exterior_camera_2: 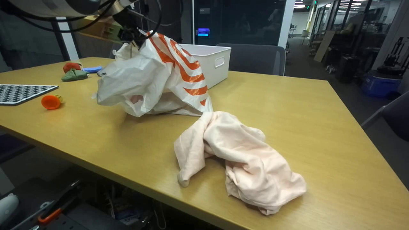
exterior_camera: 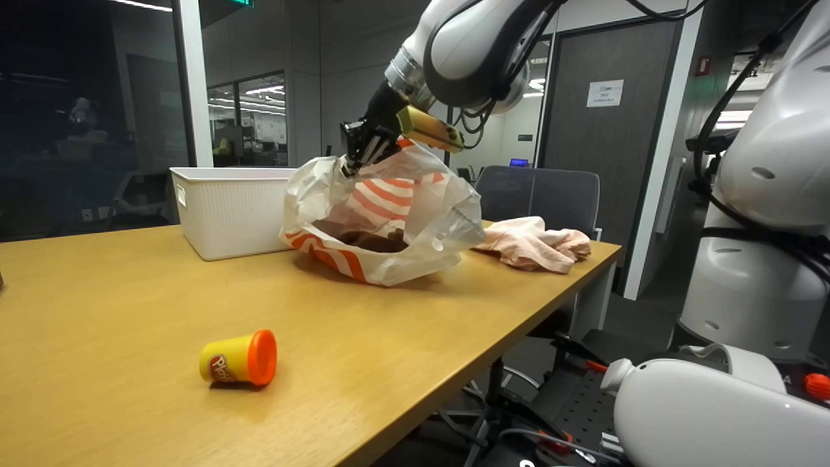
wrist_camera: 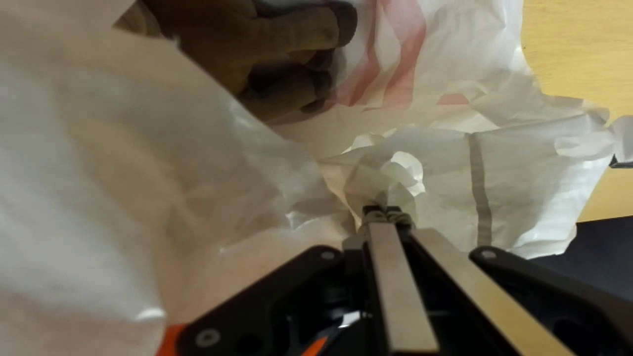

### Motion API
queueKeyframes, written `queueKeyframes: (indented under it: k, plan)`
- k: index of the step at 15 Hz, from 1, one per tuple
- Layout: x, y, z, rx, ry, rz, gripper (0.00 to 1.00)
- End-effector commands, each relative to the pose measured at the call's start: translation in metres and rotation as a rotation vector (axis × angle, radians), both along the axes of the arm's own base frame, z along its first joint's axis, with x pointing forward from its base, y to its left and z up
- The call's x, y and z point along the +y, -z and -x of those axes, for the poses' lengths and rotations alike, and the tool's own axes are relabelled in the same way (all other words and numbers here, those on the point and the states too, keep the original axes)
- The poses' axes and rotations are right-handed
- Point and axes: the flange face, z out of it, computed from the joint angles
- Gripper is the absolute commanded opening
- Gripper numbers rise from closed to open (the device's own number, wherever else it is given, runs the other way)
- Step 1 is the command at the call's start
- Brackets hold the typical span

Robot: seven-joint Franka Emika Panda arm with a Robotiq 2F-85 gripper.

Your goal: Remove the moose toy from the plastic

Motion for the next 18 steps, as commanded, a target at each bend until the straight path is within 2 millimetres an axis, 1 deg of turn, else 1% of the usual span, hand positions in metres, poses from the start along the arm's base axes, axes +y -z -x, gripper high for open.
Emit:
queueKeyframes:
  k: [1, 2, 4, 5, 7, 10, 11, 12, 15, 18]
  plan:
    - [0.007, -0.006, 0.004, -0.008, 0.010, -0.018, 0.30]
    - [0.007, -0.007, 0.005, 0.000, 0.014, -0.019, 0.35]
    - [0.009, -0.014, 0.012, 0.023, 0.018, -0.012, 0.48]
    - [0.010, -0.018, 0.017, 0.024, 0.017, -0.009, 0.58]
    - [0.013, -0.029, 0.024, 0.022, 0.012, -0.016, 0.71]
    - [0.017, -0.046, 0.036, 0.026, 0.006, -0.028, 0.95]
    - [0.019, -0.049, 0.040, 0.052, 0.015, -0.034, 1.00]
    - [-0.003, -0.051, 0.039, 0.081, 0.018, -0.040, 1.00]
    - [-0.020, -0.046, 0.050, 0.277, -0.035, -0.121, 1.00]
    - [-0.037, -0.028, 0.067, 0.489, -0.074, -0.147, 1.00]
